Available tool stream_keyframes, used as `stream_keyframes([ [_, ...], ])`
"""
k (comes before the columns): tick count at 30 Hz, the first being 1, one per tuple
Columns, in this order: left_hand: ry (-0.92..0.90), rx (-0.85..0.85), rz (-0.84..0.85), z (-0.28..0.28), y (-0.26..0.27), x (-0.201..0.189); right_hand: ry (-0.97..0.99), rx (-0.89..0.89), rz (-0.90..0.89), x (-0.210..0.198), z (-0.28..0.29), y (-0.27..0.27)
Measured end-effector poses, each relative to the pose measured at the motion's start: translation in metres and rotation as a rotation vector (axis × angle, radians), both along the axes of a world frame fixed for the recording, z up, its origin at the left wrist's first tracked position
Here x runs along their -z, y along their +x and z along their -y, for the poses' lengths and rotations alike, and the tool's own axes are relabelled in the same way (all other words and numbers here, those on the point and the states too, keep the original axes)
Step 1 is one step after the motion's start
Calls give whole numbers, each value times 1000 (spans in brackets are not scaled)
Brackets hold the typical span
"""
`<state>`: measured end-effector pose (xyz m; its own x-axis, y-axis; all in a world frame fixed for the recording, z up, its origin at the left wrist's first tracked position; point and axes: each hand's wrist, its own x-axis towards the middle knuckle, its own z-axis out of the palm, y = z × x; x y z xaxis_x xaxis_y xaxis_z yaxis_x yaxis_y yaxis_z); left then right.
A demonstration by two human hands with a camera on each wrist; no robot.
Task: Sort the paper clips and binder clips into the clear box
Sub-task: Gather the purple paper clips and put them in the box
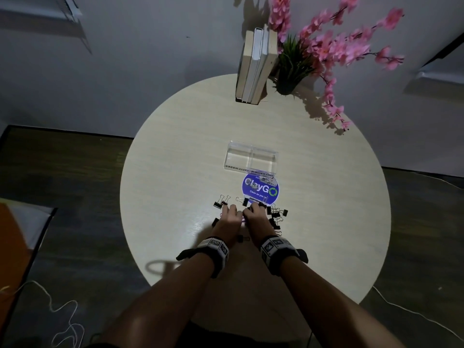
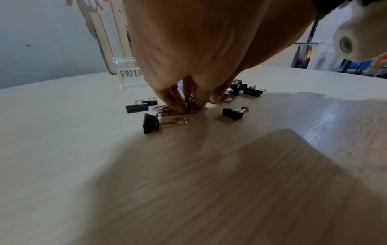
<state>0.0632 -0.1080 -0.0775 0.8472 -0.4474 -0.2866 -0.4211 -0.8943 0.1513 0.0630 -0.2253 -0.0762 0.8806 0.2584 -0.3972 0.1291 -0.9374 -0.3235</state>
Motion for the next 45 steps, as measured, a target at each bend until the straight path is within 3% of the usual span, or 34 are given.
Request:
stream_keyframes([
  [4, -4, 15, -50, 2, -5, 3, 65, 11, 15, 8, 1, -2],
  [7, -22, 7, -30, 6, -1, -5, 205, 130, -29, 10, 1, 2],
  [9, -162, -30, -107, 4, 1, -5, 242, 234, -86, -1, 2, 8],
  [16, -679, -457, -325, -9, 14, -13, 482, 547, -116, -13, 19, 15],
  [20, -829, -567, -300, -16, 48, -38, 581, 650, -68, -38, 11, 48],
  [22, -870, -561, -257, -19, 76, -51, 564, 621, -3, -52, 6, 79],
  [25, -840, -545, -183, -22, 126, -62, 556, 590, 43, -68, -4, 127],
  [30, -729, -588, -156, -20, 177, -58, 436, 636, 62, -56, -22, 185],
  [39, -533, -529, -212, -9, 186, -45, 266, 500, -32, -48, -28, 196],
  [45, -559, -467, -240, -14, 180, -43, 239, 376, -37, -52, -22, 190],
])
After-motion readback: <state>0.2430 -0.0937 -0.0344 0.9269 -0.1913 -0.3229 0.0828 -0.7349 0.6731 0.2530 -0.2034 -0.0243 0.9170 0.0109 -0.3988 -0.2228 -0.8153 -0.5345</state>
